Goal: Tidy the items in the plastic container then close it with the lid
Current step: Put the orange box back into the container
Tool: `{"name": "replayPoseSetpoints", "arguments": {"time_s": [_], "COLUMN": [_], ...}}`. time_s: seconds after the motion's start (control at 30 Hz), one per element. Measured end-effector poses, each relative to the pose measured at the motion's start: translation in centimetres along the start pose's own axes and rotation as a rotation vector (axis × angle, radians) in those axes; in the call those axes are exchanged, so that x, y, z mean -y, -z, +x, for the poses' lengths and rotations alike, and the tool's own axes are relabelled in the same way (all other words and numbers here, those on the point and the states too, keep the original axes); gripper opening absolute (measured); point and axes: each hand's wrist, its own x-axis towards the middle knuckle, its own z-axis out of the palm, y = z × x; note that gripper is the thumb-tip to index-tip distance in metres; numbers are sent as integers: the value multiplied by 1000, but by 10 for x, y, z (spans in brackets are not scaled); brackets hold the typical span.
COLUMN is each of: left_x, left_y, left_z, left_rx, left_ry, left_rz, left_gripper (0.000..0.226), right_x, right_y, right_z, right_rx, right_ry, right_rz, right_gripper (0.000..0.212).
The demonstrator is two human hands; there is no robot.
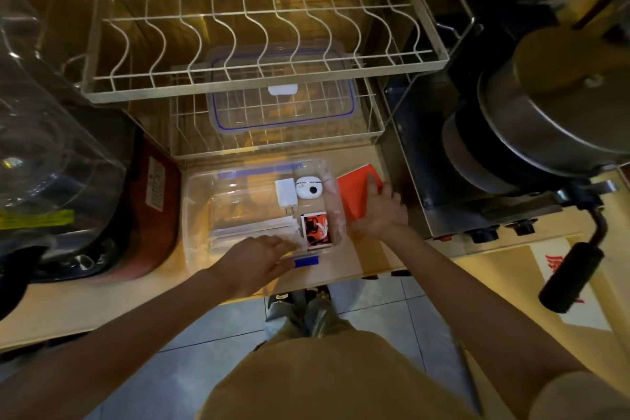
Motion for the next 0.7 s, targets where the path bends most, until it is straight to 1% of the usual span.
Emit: {"name": "replayPoseSetpoints", "arguments": {"time_s": [0.07,0.13,0.17,0.2,0.23,0.27,0.3,0.33,0.37,0.4,0.43,0.5,0.6,0.7], "left_x": [-5,-7,-6,-6,-6,-6,-6,-7,-7,-8,-7,-8,-10,-11], "left_y": [-5,-7,-7,-7,-6,-6,-5,-5,-5,-5,-5,-3,-3,2], "left_z": [6,10,11,11,10,9,9,8,9,10,11,12,12,11], "left_rx": [7,-4,-9,-11,-19,-5,4,11,11,13,19,28,39,21], "left_ry": [-10,5,11,16,13,19,19,23,24,35,43,50,65,78], "left_rz": [4,-6,-13,-21,-34,-50,-63,-66,-65,-64,-70,-92,-151,-310], "left_gripper": [54,41,43,51,64,75,81,80,71,58,46,36,35,34], "right_x": [-3,-6,-7,-7,-7,-6,-5,-3,-1,1,4,11,27,44], "right_y": [-1,1,3,5,8,11,15,19,24,29,35,45,55,58], "right_z": [-1,1,4,6,8,7,5,3,-1,-5,-10,-18,-25,-28], "right_rx": [-15,-9,0,8,12,10,1,-4,-3,4,10,24,60,109], "right_ry": [-20,-52,-76,-104,-125,-142,-147,-148,-141,-125,-92,-2,142,259], "right_rz": [15,120,218,347,491,631,752,851,927,986,1030,1080,1073,991], "right_gripper": [121,120,119,118,114,108,98,86,75,67,61,54,63,77]}}
